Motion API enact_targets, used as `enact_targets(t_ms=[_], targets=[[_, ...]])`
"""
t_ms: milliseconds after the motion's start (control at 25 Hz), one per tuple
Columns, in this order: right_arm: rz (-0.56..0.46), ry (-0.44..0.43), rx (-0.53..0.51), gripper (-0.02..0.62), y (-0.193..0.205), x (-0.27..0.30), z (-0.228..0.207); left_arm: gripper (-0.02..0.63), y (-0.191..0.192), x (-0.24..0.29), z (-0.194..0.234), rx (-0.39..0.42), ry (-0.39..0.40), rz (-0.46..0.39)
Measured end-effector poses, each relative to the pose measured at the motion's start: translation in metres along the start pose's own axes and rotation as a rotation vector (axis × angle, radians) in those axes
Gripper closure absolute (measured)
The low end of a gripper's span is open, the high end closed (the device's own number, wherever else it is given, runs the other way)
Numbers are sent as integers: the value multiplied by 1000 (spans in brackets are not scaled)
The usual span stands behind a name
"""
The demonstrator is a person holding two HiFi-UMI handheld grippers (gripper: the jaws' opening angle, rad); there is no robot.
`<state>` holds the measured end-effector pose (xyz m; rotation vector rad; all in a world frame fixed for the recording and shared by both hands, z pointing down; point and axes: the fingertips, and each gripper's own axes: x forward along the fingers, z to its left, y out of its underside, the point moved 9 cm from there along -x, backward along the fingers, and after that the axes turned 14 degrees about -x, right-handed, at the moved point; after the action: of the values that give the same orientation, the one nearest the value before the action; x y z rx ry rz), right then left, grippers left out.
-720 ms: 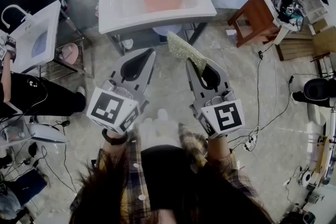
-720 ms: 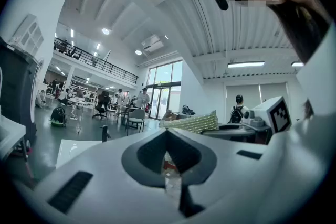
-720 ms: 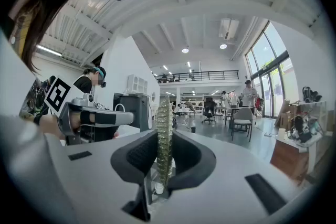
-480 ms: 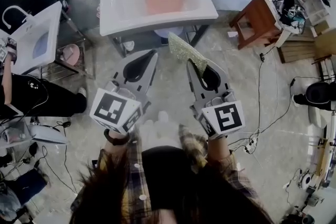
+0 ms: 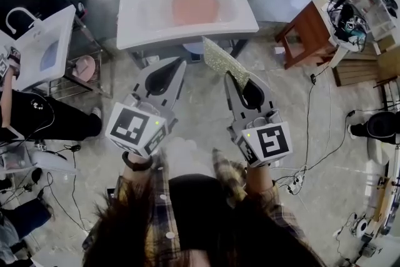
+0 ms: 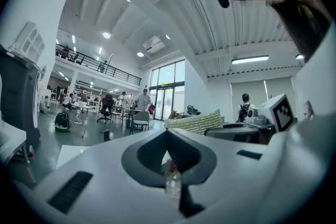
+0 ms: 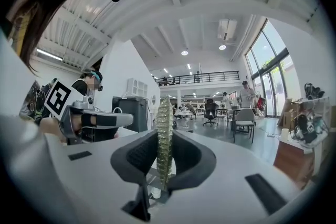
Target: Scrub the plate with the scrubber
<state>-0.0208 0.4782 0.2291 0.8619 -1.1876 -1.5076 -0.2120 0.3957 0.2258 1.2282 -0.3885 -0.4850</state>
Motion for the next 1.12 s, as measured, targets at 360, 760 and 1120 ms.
enact_targets(t_ms=[360,760,1120], targets=[[-2,-1,24,522,11,17,-35,592,-8,35,12,18,-21,2],[8,-2,31,522,31,113,-69,592,-22,107,92,6,1,-7],[30,16,31,522,30,227,-114,592,-66,189,178,21,23,-2]])
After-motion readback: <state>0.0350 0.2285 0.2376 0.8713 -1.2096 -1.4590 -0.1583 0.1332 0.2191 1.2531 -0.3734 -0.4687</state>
